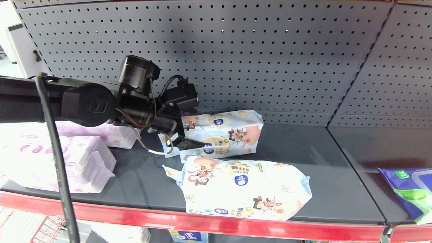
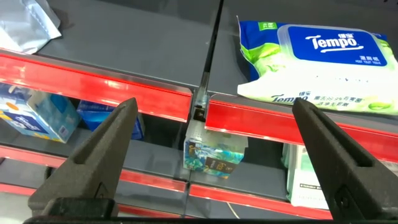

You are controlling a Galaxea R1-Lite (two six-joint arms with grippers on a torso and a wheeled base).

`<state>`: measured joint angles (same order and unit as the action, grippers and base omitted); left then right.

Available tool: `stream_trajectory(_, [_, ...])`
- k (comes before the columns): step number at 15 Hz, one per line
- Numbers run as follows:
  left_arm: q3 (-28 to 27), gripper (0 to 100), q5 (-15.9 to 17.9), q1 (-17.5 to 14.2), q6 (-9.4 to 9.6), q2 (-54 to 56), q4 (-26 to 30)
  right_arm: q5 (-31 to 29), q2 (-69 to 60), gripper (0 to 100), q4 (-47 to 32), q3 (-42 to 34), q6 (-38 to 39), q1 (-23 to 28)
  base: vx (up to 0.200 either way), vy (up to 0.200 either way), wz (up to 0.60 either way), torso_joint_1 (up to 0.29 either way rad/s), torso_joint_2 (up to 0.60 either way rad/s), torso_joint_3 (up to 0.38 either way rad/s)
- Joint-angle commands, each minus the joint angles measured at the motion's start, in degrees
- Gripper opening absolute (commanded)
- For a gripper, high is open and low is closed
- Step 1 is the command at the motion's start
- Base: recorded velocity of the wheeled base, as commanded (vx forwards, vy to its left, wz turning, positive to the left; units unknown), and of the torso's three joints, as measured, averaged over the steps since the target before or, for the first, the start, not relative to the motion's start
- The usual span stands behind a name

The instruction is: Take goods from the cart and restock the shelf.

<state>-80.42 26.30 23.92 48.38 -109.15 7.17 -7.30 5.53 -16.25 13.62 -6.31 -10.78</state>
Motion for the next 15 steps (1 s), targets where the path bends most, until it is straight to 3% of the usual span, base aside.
stream_trajectory(1, [-0.3, 100, -0.1, -1.5, -0.4, 1.2, 0.0, 0.0, 0.1, 100, 0.0, 0.0, 0.0, 0.0, 0.0, 0.0, 0.0, 0.0, 0.0, 0.0])
stream_trajectory(5, [0.3, 100, -0.1, -3.4, -0.4, 2.3, 0.0, 0.0, 0.1, 100, 0.0, -0.3, 0.0, 0.0, 0.0, 0.0, 0.0, 0.0, 0.0, 0.0])
stream_trajectory(12, [0.1, 100, 0.0, -3.6, -0.57, 2.6, 0.0, 0.0, 0.1, 100, 0.0, -0.3, 0.0, 0.0, 0.0, 0.0, 0.0, 0.0, 0.0, 0.0])
stream_trajectory(13, [0.1, 100, -0.1, -3.6, -1.1, 3.2, 0.0, 0.0, 0.1, 100, 0.0, -0.3, 0.0, 0.0, 0.0, 0.0, 0.0, 0.0, 0.0, 0.0])
stream_trajectory(15, [1.2, 100, -0.1, -2.9, -7.69, 6.8, 0.0, 0.0, 0.1, 100, 0.0, -1.0, 0.0, 0.0, 0.0, 0.0, 0.0, 0.0, 0.0, 0.0])
